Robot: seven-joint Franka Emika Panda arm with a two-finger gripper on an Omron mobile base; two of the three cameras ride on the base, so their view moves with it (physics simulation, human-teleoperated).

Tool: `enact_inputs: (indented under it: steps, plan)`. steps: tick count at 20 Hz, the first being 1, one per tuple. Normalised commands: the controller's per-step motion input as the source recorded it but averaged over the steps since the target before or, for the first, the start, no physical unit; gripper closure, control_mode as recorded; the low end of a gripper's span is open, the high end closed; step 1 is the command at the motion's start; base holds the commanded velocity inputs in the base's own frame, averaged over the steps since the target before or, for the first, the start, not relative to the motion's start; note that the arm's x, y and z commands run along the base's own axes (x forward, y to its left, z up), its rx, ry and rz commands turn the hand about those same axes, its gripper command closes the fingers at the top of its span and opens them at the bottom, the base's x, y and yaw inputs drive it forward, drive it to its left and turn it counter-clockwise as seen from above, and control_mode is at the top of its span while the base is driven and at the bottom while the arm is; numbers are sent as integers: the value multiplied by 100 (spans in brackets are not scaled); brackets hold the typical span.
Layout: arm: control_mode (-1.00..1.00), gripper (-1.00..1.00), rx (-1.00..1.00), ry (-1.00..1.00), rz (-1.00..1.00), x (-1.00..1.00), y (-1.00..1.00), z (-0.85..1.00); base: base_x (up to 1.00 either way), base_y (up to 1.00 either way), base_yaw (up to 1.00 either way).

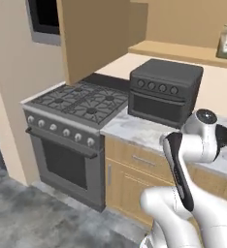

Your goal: Pick the egg and butter from the fridge and place them by the bowl for mixing.

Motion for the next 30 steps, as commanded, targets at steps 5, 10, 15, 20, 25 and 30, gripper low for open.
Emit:
enact_inputs:
  steps: [5,10,15,20,25,30]
  plan:
    - [100,-100,0,0,0,0,0,0,-7,0,100]
    - [100,-100,0,0,0,0,0,0,-10,11,97]
    - [100,-100,0,0,0,0,0,0,12,30,69]
    - [100,-100,0,0,0,0,0,0,74,19,27]
    - [100,-100,0,0,0,0,0,0,91,11,7]
    - [100,-100,0,0,0,0,0,0,72,46,0]
